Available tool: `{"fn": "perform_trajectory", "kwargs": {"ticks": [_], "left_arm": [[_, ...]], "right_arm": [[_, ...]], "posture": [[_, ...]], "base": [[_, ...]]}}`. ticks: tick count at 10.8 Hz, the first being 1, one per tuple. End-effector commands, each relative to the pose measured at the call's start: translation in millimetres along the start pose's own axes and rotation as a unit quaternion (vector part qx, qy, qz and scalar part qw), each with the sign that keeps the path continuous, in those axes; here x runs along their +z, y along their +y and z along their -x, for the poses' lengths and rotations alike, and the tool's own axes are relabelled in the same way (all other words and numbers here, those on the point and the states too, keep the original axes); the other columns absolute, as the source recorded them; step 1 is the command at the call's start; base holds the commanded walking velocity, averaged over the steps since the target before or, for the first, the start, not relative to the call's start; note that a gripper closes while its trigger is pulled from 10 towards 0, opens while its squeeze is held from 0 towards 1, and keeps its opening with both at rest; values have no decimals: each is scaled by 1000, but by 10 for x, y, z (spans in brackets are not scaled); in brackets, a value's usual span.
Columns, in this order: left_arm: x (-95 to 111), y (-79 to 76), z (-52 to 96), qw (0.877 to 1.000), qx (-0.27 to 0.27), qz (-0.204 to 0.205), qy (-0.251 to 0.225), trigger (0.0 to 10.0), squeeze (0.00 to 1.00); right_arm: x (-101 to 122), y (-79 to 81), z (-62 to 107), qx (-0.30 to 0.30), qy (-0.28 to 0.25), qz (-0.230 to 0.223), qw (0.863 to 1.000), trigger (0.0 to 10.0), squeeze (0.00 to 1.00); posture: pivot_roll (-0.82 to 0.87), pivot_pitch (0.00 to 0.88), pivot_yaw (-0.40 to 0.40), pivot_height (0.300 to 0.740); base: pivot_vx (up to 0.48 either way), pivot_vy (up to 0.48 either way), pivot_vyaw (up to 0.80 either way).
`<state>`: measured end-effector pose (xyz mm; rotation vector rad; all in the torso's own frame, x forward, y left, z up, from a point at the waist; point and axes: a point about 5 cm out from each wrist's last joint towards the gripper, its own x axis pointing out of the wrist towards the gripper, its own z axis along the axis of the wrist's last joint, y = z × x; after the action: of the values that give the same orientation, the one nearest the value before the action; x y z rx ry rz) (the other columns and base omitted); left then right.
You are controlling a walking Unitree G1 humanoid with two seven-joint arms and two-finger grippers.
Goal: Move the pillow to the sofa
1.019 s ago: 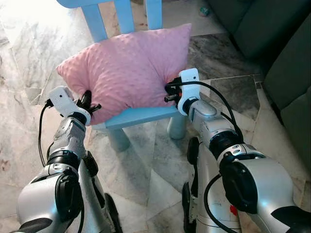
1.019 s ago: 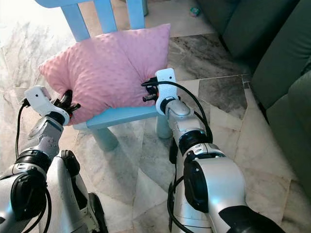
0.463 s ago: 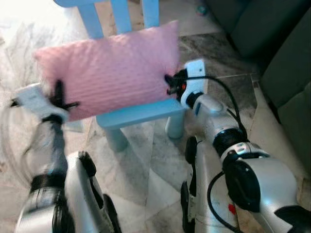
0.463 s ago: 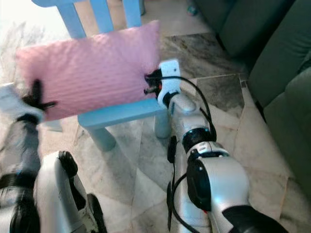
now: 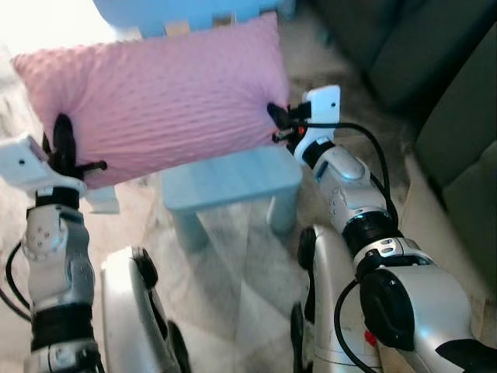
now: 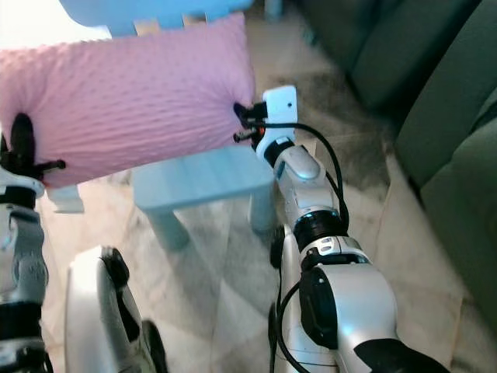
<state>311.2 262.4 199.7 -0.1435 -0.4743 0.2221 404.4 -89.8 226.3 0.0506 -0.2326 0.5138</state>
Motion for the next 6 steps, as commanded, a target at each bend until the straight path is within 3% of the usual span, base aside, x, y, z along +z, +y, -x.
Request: {"fn": "perform_trajectory", "kwargs": {"ticks": [1, 4, 6], "left_arm": [[56, 142, 53, 999, 36, -10, -11, 0, 0], [331, -55, -188, 997, 21, -8, -70, 0, 0], [318, -160, -220, 998, 8, -1, -65, 0, 0]], "right_arm": [[100, -113, 33, -31, -35, -10, 999, 0, 0], [455, -55, -71, -27, -107, 22, 994, 0, 0], [508, -10, -102, -22, -116, 15, 993, 0, 0]], "posture": [[-116, 94, 31, 397], [-128, 26, 32, 397], [-128, 13, 36, 397]], "base": [[0, 0, 0], [0, 0, 0], [0, 0, 0]]}}
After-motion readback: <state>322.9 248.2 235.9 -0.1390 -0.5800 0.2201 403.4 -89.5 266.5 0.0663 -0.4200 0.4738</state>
